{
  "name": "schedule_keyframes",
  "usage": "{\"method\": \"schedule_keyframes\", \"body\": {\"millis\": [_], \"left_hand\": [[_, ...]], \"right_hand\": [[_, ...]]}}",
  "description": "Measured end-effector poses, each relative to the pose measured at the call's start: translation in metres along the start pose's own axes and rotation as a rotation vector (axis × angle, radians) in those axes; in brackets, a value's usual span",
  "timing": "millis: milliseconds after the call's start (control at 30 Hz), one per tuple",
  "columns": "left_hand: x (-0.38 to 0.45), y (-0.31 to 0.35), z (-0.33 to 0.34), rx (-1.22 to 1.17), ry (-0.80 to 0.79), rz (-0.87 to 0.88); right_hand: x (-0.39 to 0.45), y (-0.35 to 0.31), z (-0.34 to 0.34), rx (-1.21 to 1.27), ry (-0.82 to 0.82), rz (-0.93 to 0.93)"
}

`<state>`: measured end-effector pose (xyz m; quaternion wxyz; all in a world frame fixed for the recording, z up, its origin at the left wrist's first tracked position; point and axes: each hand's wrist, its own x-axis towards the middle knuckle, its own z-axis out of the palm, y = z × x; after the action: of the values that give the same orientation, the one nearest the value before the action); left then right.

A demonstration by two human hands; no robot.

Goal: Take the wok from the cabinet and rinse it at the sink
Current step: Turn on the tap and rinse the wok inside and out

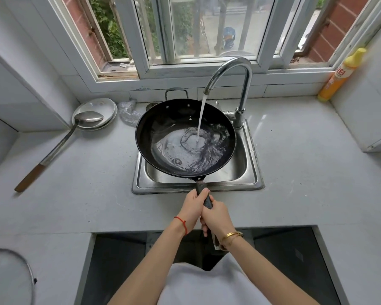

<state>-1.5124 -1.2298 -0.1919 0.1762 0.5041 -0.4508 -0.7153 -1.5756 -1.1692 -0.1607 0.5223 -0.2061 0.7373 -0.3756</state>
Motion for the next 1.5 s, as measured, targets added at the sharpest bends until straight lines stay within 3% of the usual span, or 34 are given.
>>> {"method": "schedule_keyframes", "body": {"millis": [367,533,733,1033,1500], "left_hand": [[0.008,0.002,-0.002,-0.303,-0.17,-0.087],[0.01,-0.003,0.0,-0.249,-0.164,-0.077],[0.006,-0.006,-0.007,-0.03,-0.081,0.008],[0.0,-0.009,-0.026,0.031,-0.014,0.019],[0.005,0.008,-0.042,0.364,0.308,0.144]], "right_hand": [[-0.001,0.0,0.004,-0.108,0.122,-0.073],[0.001,0.007,0.001,-0.109,0.11,-0.089],[0.005,0.013,0.002,-0.004,-0.003,-0.053],[0.011,0.023,0.003,0.215,-0.265,0.089],[0.036,0.012,0.015,0.405,-0.551,0.16]]}}
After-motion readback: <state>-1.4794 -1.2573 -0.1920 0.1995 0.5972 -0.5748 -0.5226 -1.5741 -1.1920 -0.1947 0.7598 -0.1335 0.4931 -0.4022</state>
